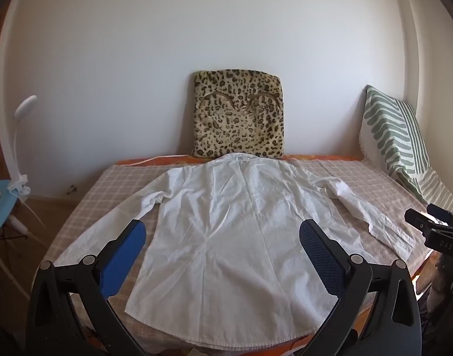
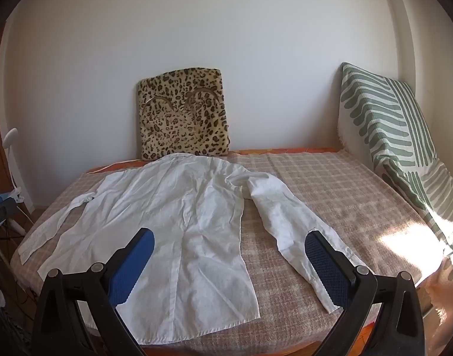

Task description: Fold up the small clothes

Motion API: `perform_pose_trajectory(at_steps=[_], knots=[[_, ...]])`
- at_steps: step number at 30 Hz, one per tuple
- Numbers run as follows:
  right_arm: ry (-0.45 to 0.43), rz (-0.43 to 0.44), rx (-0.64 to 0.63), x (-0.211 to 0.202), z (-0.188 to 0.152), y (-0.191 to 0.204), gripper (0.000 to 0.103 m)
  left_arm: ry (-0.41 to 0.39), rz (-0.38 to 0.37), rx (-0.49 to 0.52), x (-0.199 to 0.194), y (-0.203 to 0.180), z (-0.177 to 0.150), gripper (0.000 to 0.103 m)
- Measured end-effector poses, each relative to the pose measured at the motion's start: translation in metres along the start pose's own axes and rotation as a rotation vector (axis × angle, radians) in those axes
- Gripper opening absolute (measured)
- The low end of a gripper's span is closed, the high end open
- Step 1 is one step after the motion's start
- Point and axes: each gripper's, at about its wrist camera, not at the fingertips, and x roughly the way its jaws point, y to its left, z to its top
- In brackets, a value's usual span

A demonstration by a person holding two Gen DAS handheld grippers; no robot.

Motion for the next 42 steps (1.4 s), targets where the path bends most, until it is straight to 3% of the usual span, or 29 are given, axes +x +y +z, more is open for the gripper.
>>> perform_pose_trajectory(at_steps=[42], knots=[[-0.011,-0.01,0.005,-0.0046,0.0055,-0.0039,0.103,-0.02,-0.009,-0.01,-0.0003,0.0031,0.0093,0.103]])
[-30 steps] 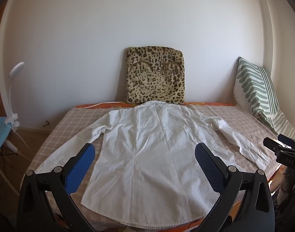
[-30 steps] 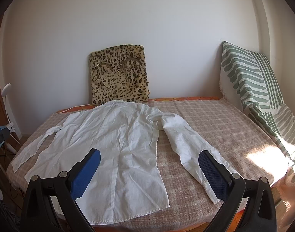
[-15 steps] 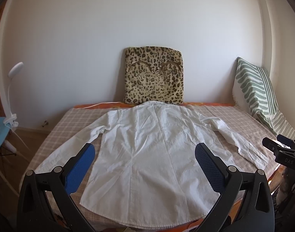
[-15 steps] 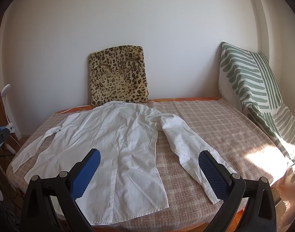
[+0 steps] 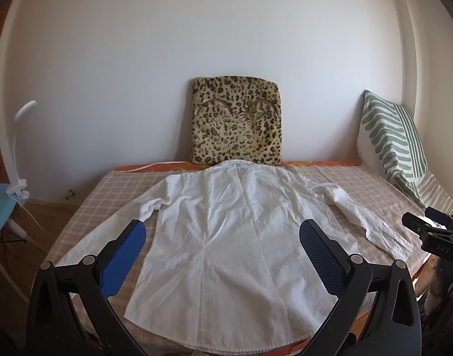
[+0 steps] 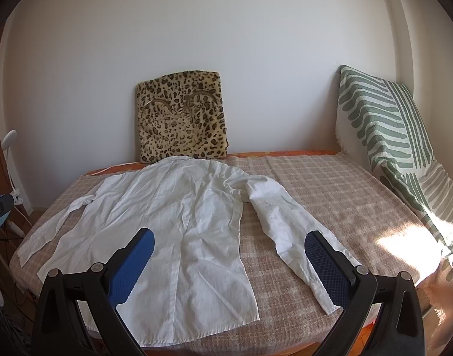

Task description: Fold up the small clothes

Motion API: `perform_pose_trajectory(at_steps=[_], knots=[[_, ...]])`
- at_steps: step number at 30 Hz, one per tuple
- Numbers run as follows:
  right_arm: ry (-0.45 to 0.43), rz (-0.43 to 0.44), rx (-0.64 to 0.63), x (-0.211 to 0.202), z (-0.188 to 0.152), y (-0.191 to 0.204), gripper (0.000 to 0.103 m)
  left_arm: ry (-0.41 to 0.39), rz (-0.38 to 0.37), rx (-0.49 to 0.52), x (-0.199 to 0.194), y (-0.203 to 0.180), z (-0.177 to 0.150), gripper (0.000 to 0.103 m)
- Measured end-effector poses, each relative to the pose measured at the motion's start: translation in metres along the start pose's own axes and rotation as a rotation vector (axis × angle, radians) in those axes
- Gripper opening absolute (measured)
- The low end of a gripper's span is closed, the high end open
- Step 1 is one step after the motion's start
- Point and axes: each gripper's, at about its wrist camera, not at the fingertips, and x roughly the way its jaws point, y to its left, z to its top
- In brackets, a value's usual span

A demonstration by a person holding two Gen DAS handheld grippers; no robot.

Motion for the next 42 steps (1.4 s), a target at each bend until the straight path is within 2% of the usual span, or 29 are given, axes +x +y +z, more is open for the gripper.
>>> perform_pose_trajectory(at_steps=[29,42], knots=[[-0.013,0.01,-0.025,-0.001,0.004,0.009,0.102,-0.015,0.009,-0.004,0.001,0.003,-0.003,0.103],[-0.022,0.049,-0.056,0.013,0.017,0.025,0.102,-0.007,0.06,-0.005,0.008,0.023,-0.001,0.103]])
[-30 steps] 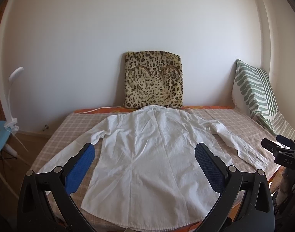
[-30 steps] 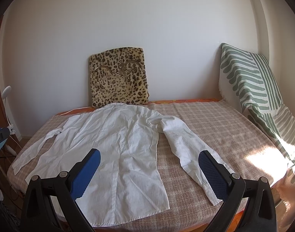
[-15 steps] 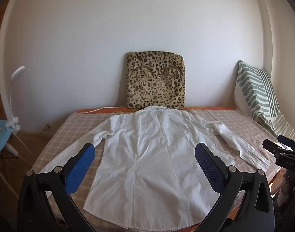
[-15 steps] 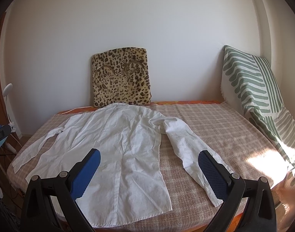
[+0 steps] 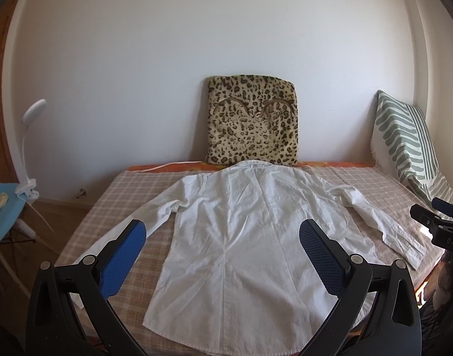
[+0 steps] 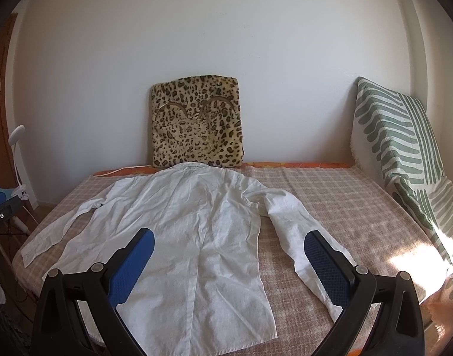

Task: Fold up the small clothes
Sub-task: 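Grasp the white shirt's sleeve cuff with the left tool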

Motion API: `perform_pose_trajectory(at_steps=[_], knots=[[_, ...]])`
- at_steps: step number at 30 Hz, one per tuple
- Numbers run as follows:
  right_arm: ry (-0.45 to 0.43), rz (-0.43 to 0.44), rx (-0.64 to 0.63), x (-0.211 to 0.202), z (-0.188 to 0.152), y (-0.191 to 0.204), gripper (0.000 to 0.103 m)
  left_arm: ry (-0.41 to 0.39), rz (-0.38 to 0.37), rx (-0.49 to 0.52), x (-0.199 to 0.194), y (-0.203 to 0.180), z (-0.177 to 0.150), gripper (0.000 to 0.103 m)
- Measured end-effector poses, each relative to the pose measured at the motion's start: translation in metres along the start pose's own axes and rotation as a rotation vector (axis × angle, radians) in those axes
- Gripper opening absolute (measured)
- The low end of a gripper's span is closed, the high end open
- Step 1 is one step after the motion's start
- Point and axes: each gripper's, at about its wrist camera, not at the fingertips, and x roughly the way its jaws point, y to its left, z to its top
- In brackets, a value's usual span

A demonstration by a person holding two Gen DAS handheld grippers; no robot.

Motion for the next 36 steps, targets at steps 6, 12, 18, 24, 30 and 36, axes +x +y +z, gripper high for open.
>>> perform_pose_trajectory(at_steps=[6,12,18,24,30,36], knots=[[0.004,0.039,-0.028,0.017,0.017,0.012,0.102,0.042,-0.042,-0.071,0.016,0.044,0.008,0.103],[0.008,0.141,-0.043,0.036,0.042,0.029,0.098,0.027,0.095,-0.073,0.021,0.101,0.009,0.099],[0.033,0.238,-0.095,0.065,0.062,0.062,0.097,0.055,0.151,-0.191,0.025,0.17,-0.004,0.094],[0.089,0.345,-0.119,0.099,0.071,0.099,0.095,0.17,0.193,-0.305,0.044,0.232,-0.031,0.074],[0.171,0.478,-0.161,0.133,0.081,0.147,0.095,0.281,0.184,-0.511,0.067,0.294,-0.075,0.059],[0.28,0.554,-0.232,0.169,0.087,0.211,0.087,0.395,0.138,-0.611,0.09,0.32,-0.106,0.059]])
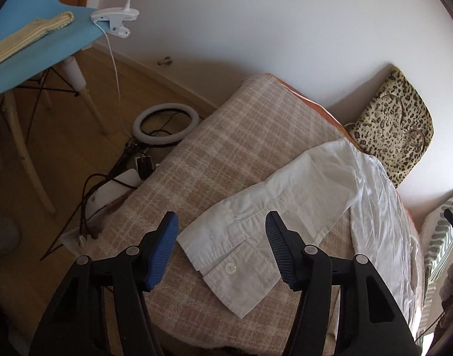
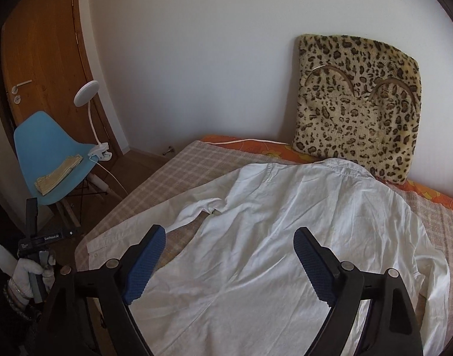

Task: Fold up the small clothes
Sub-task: 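Grasp the white shirt's sleeve cuff with the left tool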

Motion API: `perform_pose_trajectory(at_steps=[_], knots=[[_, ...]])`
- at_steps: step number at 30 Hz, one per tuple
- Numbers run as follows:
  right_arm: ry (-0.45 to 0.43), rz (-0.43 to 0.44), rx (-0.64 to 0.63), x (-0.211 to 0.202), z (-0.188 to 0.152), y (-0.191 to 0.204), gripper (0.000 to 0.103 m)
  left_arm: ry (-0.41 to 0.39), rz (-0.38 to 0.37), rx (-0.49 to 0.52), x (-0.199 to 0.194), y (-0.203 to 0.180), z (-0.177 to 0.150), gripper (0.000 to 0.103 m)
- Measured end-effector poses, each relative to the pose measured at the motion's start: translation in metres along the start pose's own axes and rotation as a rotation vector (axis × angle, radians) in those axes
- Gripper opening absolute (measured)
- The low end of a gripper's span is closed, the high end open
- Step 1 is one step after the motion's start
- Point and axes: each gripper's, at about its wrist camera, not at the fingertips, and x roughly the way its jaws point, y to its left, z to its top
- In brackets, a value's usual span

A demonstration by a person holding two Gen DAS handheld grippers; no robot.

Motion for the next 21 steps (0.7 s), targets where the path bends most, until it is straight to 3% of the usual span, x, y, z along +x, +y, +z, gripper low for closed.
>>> perform_pose_trajectory(at_steps=[6,12,14,17,19,21], knots=[[0.108,0.065,0.021,0.05,0.022,0.028,0.085,0.066,0.01,0.03,0.024,0.002,-0.007,0.059],[0.201,0.071,0.076,0.106,0.051,0.034,0.085,0.06,0.065,0.101,0.036,-0.006,-0.013,0.059],[0.233,0.068,0.101,0.128,0.06,0.032,0.084,0.061,0.085,0.124,0.042,-0.009,-0.013,0.055],[0.275,0.063,0.123,0.159,0.066,0.031,0.081,0.047,0.101,0.153,0.046,-0.012,-0.012,0.042],[0.303,0.064,0.138,0.179,0.065,0.03,0.081,0.049,0.078,0.15,0.047,-0.009,-0.01,0.019],[0.331,0.059,0.149,0.197,0.06,0.028,0.078,0.051,0.021,0.124,0.045,-0.006,-0.01,0.006]])
